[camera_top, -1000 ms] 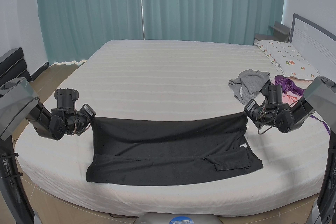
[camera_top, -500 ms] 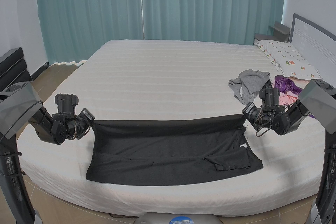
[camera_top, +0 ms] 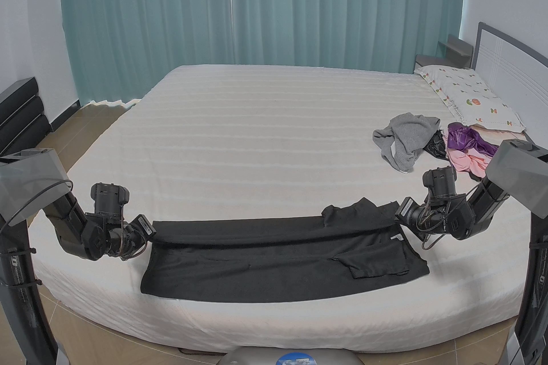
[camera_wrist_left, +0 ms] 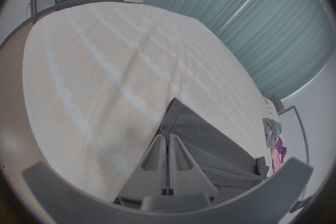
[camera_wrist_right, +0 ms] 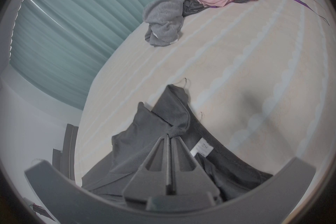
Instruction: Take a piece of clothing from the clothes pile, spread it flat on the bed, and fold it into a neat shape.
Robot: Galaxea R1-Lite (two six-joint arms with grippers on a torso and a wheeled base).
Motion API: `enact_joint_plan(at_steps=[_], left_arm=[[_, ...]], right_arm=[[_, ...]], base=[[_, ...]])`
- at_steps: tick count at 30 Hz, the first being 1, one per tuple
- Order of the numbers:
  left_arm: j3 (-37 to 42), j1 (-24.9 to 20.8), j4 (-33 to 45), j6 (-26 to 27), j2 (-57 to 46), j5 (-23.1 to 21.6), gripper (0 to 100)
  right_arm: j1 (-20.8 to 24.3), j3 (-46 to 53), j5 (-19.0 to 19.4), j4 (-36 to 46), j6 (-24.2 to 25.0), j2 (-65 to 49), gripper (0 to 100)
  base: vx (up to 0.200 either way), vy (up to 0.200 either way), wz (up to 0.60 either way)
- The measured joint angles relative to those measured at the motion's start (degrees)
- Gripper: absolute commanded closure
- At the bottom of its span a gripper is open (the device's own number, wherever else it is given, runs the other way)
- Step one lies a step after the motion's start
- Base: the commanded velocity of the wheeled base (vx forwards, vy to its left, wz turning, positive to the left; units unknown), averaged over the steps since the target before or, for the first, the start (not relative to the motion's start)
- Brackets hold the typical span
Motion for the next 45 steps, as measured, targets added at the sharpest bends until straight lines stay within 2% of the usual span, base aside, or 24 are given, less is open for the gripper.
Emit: enact_joint_plan(at_steps=[11,12,14,15,21,27,34,38,44,45], left_arm=[[2.06,-0.32,0.80,0.16,0.98,-0.16,100],[2.11,-0.32,0.94,0.16,1.00,-0.22,0],[2.19,-0.34,1.79,0.18,1.02,-0.84,0],[2.26,-0.39,2.28,0.16,1.02,-1.19,0],[2.26,-0.67,3.12,0.06,0.72,-1.61,0],[0.88,-0.43,3.34,-0.28,-0.46,-1.72,0],[-6.57,-0.20,5.95,-1.39,-0.18,-2.00,0],[-12.63,-0.26,8.66,-2.28,2.01,-2.00,0],[-18.04,-0.56,10.81,-2.24,6.38,-1.72,0],[-18.44,-0.63,10.81,-2.05,6.97,-1.63,100]], right_arm=[[-0.07,1.19,0.73,1.04,-0.66,0.76,100],[-0.05,1.24,0.73,1.21,-0.69,0.83,100],[-0.02,1.33,0.73,2.07,-0.99,0.95,100],[-0.02,1.41,0.76,2.38,-1.21,1.00,0],[-0.09,1.30,0.98,2.57,-1.34,0.45,0],[-1.12,-0.72,3.06,2.76,-0.96,-1.97,0],[-1.76,-6.10,3.68,3.55,-0.20,-1.15,0],[-1.95,-8.79,4.35,3.63,1.99,1.17,0],[-3.15,-10.78,6.80,3.66,3.35,3.49,0],[-3.36,-10.97,6.89,3.69,3.39,3.80,0]], base=[[0.000,0.000,0.00],[0.000,0.000,0.00],[0.000,0.000,0.00],[0.000,0.000,0.00],[0.000,0.000,0.00],[0.000,0.000,0.00],[0.000,0.000,0.00],[0.000,0.000,0.00],[0.000,0.000,0.00],[0.000,0.000,0.00]])
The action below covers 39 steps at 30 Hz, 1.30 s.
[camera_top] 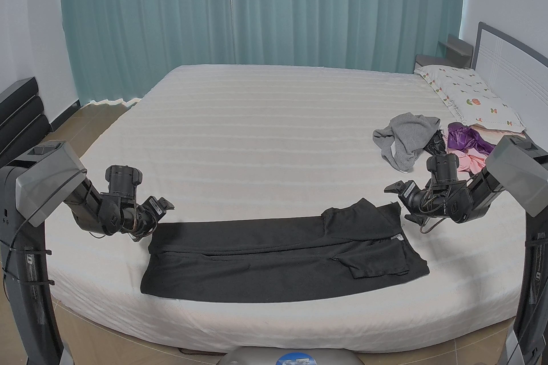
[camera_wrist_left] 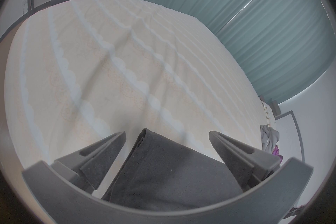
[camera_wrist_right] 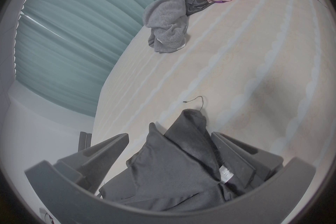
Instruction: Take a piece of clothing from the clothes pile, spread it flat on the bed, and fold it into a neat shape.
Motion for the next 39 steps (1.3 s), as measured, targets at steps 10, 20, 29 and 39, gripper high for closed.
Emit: enact_joint_plan(at_steps=[10,20,29,39], left_arm=[[-0.87,-0.21,-0.46,0.89,2.46,1.50,100],[-1.82,0.18,-1.83,-1.24,2.90,3.85,100],[-1.66,0.22,-1.80,-1.43,3.12,3.85,100],[-2.02,0.29,-1.85,-1.57,3.43,3.73,100]], right_arm=[[-0.49,-2.65,-0.29,-0.20,0.05,2.49,0],[-1.01,-7.61,-3.01,-0.77,-0.46,7.62,0],[-0.49,-9.36,-5.33,-3.40,-0.46,10.53,100],[-1.49,-9.64,-6.86,-4.85,-0.49,11.23,100]], base=[[0.000,0.000,0.00],[0.000,0.000,0.00],[0.000,0.000,0.00],[0.000,0.000,0.00]])
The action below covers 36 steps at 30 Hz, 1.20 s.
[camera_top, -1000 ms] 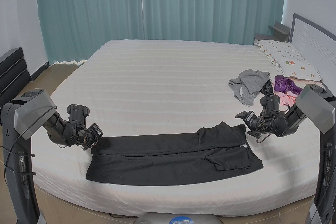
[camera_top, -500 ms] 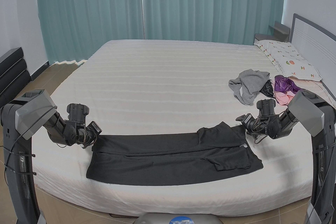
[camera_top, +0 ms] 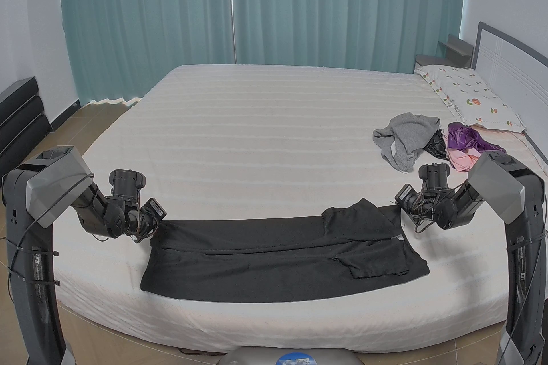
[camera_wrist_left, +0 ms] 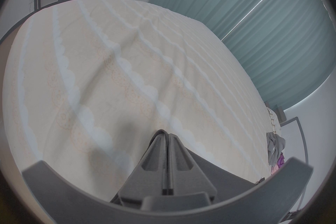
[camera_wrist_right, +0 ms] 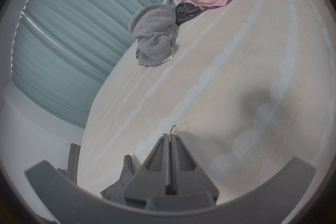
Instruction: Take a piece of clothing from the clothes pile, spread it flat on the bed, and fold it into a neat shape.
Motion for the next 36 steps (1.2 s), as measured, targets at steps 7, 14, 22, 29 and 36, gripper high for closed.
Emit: enact_joint_plan(at_steps=[7,14,22,29,36], left_arm=[[0.21,0.04,0.38,-0.38,-0.02,-0.54,0],[0.15,0.30,0.51,-2.18,-0.30,-1.16,0],[3.06,2.94,0.22,-2.38,-3.43,-7.62,0],[5.05,4.01,0.18,-2.46,-5.40,-8.45,0],[5.33,3.88,0.20,-2.56,-5.75,-8.45,0]], right_arm=[[0.04,0.60,-0.02,0.26,-0.11,0.00,0],[0.11,3.61,1.30,-0.05,0.51,-2.36,0],[-0.13,6.50,2.10,-0.05,3.35,-5.27,0],[-0.22,7.19,2.11,-0.02,3.85,-6.16,0],[-0.20,7.66,2.11,-0.05,3.83,-6.42,0]], base=[[0.000,0.000,0.00],[0.000,0.000,0.00],[0.000,0.000,0.00],[0.000,0.000,0.00],[0.000,0.000,0.00]])
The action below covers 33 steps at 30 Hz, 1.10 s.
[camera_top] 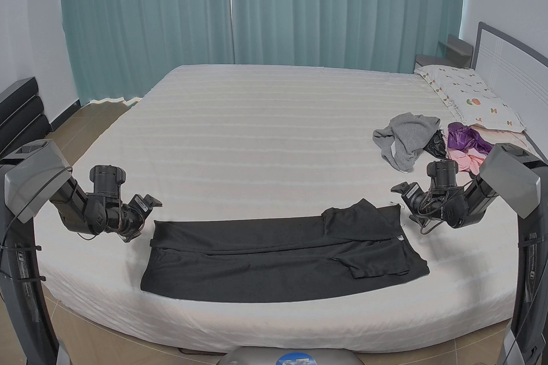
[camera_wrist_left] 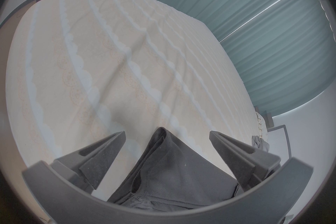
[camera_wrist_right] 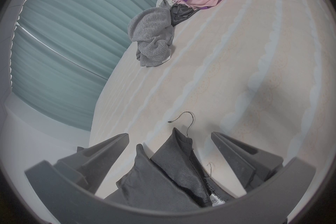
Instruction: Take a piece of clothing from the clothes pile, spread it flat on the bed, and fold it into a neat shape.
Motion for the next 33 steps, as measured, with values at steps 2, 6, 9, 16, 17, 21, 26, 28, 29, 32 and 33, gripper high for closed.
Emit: enact_joint_plan(at_steps=[2,6,9,16,17,21,26,28,29,32,33], left_arm=[[0.05,-0.02,0.00,-0.22,-0.01,0.00,0],[0.09,-0.27,0.10,-1.49,-0.11,0.04,0],[0.09,-0.57,0.18,-1.62,-0.17,0.01,0],[0.09,-1.33,0.43,-2.04,-0.37,0.04,0],[0.09,-1.38,0.43,-2.04,-0.41,0.06,0],[0.37,-1.76,0.40,-2.04,-0.89,0.09,0],[0.79,-1.82,0.38,-2.04,-1.77,0.01,0],[1.00,-1.82,0.38,-2.01,-2.18,0.01,0],[1.16,-1.76,0.43,-2.00,-2.43,0.04,0],[1.55,-1.57,0.43,-1.79,-3.10,0.04,0],[1.60,-1.44,0.45,-1.62,-3.34,0.00,0]], right_arm=[[0.04,0.15,0.00,0.00,0.00,-0.06,0],[0.04,0.28,0.00,0.00,0.00,-0.20,0],[0.04,0.33,0.00,0.00,0.00,-0.20,0],[0.06,0.34,-0.01,-0.02,0.02,-0.22,0],[0.09,0.37,0.00,-0.02,0.00,-0.24,0],[0.06,0.43,0.00,-0.02,-0.02,-0.24,0],[0.00,0.43,-0.04,-0.02,-0.02,-0.27,0],[0.04,0.43,-0.01,-0.02,-0.02,-0.33,0],[0.04,0.43,-0.01,0.00,-0.02,-0.35,0],[0.09,0.48,-0.01,0.05,-0.02,-0.39,0],[0.09,0.48,-0.04,0.05,-0.02,-0.39,0]], base=[[0.000,0.000,0.00],[0.000,0.000,0.00],[0.000,-0.067,0.00],[0.000,-0.200,0.00],[0.000,-0.200,0.00],[0.000,0.000,0.00],[0.000,0.000,0.00],[0.000,0.000,0.00],[0.000,0.000,0.00],[0.000,0.000,0.00],[0.000,0.000,0.00]])
